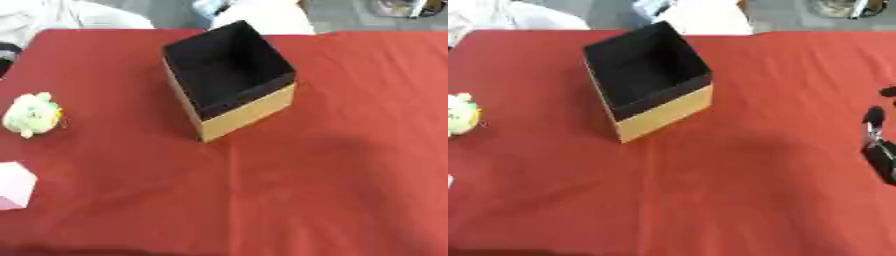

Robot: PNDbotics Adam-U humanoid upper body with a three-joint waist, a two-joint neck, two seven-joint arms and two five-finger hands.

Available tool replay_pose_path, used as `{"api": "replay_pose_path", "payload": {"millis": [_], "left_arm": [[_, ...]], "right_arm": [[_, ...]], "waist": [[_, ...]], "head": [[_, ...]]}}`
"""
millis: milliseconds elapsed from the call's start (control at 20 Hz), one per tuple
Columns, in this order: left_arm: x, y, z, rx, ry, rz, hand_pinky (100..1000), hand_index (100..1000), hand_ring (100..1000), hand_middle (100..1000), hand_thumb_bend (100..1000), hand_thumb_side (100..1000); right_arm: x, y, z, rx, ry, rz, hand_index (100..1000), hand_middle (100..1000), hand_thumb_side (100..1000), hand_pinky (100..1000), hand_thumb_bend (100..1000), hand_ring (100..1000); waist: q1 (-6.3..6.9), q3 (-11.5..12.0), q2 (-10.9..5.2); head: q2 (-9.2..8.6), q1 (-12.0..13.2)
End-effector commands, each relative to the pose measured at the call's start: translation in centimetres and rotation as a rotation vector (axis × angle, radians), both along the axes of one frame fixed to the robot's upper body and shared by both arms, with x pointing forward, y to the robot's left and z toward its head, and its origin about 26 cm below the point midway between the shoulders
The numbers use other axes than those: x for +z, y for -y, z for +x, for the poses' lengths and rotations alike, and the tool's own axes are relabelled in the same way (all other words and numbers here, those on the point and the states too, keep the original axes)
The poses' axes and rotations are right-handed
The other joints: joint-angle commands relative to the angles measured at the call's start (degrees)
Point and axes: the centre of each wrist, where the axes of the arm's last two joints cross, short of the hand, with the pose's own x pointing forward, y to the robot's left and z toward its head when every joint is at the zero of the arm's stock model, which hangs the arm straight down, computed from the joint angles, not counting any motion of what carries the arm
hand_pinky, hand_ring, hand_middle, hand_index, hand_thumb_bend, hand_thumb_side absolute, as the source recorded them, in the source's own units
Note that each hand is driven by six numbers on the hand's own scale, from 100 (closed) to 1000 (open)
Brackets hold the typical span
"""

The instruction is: Pick up objects on the table and place them in the box.

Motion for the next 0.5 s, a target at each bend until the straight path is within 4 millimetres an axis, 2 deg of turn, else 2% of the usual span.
{"api": "replay_pose_path", "payload": {"millis": [50, 250, 500], "left_arm": [[0.9, -0.4, -0.2, -0.003, -0.016, 0.049, 953, 903, 921, 883, 683, 742], [0.2, -0.5, -0.2, -0.005, -0.047, 0.061, 953, 910, 919, 877, 706, 793], [-0.6, -0.4, -0.4, -0.017, -0.083, 0.079, 954, 922, 923, 887, 732, 825]], "right_arm": [[0.9, 0.1, 0.1, 0.007, 0.027, -0.015, 694, 515, 100, 525, 100, 491], [1.0, 0.2, 0.1, 0.007, 0.025, -0.016, 694, 515, 100, 527, 100, 491], [1.0, 0.2, 0.1, 0.009, 0.023, -0.016, 694, 515, 100, 527, 100, 491]], "waist": [[0.09, 0.16, -0.66], [0.0, 0.12, -0.76], [-0.11, 0.27, -0.78]], "head": [[0.29, 1.28], [0.29, 2.19], [0.29, 2.06]]}}
